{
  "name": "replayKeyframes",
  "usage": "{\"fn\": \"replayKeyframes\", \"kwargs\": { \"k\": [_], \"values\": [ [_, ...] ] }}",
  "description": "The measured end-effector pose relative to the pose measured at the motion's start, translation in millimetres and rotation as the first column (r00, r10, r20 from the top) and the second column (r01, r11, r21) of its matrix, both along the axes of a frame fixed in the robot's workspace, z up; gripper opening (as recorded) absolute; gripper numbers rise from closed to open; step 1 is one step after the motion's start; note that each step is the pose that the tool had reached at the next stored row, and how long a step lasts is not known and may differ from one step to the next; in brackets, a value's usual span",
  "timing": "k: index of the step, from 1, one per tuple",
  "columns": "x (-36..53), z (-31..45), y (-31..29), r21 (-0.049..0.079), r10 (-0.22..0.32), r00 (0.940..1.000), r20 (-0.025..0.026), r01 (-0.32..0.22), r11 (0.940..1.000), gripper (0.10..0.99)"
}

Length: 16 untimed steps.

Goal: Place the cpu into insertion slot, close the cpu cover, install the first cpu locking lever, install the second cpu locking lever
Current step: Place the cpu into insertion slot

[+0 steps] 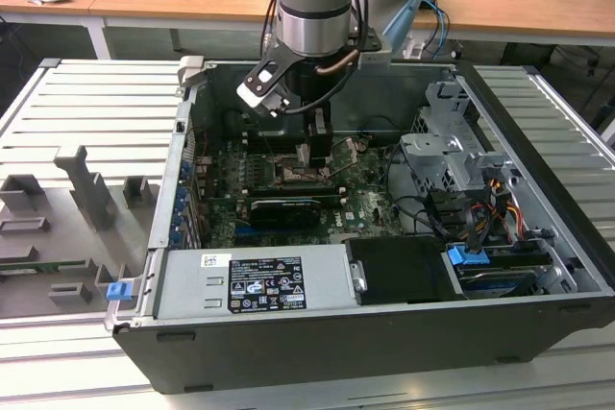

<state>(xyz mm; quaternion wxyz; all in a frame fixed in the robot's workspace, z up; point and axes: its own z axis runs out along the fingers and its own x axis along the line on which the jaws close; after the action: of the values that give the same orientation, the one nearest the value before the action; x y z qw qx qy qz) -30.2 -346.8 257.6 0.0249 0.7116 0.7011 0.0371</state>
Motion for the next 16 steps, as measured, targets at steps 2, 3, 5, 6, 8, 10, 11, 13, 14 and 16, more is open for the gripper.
{"fn": "replayKeyframes", "kwargs": {
  "k": [2, 3, 5, 6, 8, 10, 11, 13, 14, 16],
  "values": [
    [0.0, -1.7, 0.1, 0.000, -0.034, 0.9994, -0.0001, 0.034, 0.9994, 0.529],
    [-0.6, -3.1, 0.1, 0.000, -0.035, 0.9994, -0.0001, 0.035, 0.9994, 0.529],
    [-3.0, -10.8, 4.8, 0.000, -0.003, 1.0000, 0.0000, 0.003, 1.0000, 0.529],
    [-3.1, -11.6, 4.8, 0.000, -0.003, 1.0000, -0.0001, 0.003, 1.0000, 0.529],
    [-3.2, -13.7, 4.8, 0.000, -0.003, 1.0000, -0.0001, 0.003, 1.0000, 0.529],
    [-3.4, -14.4, 4.8, 0.000, -0.003, 1.0000, 0.0000, 0.003, 1.0000, 0.529],
    [-3.5, -14.8, 4.8, 0.000, -0.004, 1.0000, 0.0000, 0.004, 1.0000, 0.529],
    [-3.9, -15.6, 4.8, 0.000, -0.003, 1.0000, 0.0000, 0.003, 1.0000, 0.529],
    [-4.3, -16.5, 4.8, 0.000, -0.003, 1.0000, -0.0001, 0.003, 1.0000, 0.529],
    [-4.9, -17.4, 4.8, 0.000, -0.003, 1.0000, -0.0001, 0.003, 1.0000, 0.529]
  ]
}}
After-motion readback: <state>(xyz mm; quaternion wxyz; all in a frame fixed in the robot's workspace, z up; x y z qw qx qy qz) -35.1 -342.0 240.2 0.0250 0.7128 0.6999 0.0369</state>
